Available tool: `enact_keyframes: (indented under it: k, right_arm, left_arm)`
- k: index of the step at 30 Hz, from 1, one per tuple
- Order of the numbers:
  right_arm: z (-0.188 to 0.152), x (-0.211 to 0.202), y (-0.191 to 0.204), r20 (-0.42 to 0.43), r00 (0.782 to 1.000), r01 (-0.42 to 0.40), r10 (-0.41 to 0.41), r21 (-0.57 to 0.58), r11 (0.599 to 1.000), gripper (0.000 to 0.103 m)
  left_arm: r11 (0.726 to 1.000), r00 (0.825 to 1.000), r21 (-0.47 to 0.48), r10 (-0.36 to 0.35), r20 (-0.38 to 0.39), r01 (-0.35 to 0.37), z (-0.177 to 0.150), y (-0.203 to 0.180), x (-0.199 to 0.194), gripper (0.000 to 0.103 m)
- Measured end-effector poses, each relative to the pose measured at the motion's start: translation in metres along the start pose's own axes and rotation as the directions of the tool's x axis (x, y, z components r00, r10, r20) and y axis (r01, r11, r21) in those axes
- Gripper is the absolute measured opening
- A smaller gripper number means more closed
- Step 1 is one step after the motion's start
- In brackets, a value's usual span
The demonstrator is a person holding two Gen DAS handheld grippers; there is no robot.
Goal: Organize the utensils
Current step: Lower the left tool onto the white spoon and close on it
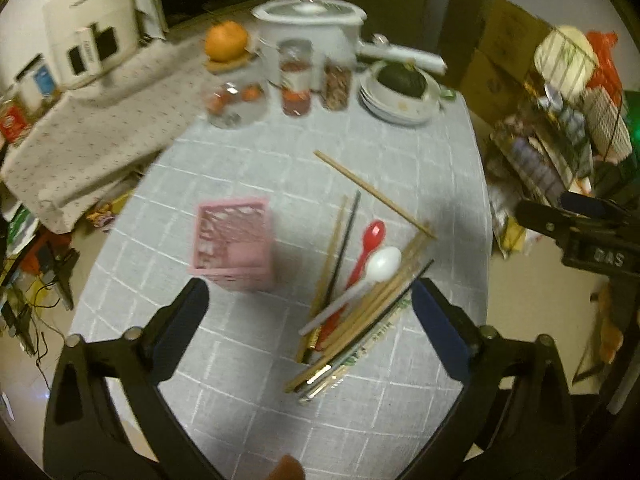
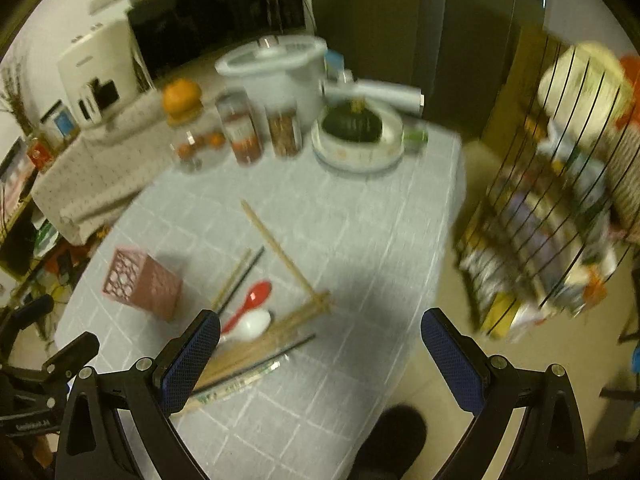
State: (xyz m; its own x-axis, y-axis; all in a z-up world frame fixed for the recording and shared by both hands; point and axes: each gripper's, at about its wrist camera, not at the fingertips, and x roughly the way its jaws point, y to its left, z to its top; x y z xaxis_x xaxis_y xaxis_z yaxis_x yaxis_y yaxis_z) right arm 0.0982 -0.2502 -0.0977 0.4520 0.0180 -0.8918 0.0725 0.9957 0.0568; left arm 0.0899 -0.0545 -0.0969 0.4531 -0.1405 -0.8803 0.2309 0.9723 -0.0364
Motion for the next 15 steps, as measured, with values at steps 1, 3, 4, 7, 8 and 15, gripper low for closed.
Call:
enact_keyframes:
  k: [1,3,4,7,8,15]
  right_arm:
    - [0.0,0.008,-0.005,-0.02,1.0,0.012,-0.012,0.005,1.0,0.101]
    - [0.0,0.022,-0.012,-0.058,0.998,0.027,-0.026,0.007,1.0,0.101]
    - [0.0,0.028,-0.015,-0.076,0.997,0.023,-0.022,0.013,1.0,0.101]
    - [-0.001,0.045,-0.024,-0.121,0.993,0.003,0.001,0.03,1.0,0.101]
    - [-0.003,0.049,-0.027,-0.132,0.991,0.005,0.0,0.034,0.999,0.101]
    - [-0.011,0.084,-0.04,-0.219,0.975,-0.02,0.037,0.08,0.997,0.099]
  left_arm:
    - [1.0,1.0,0.006,-0.018,-0.023,0.018,0.001,-0.004,0.007,0.095]
    - [0.998,0.997,0.014,-0.055,-0.062,0.056,0.002,-0.01,0.02,0.088]
    - [0.997,0.995,0.019,-0.07,-0.078,0.072,0.003,-0.013,0.026,0.085]
    - [0.992,0.984,0.045,-0.109,-0.141,0.116,0.004,-0.027,0.051,0.073]
    - [0.991,0.981,0.051,-0.115,-0.156,0.124,0.005,-0.03,0.059,0.066]
    - [0.988,0.953,0.028,-0.136,-0.272,0.149,0.005,-0.047,0.119,0.043]
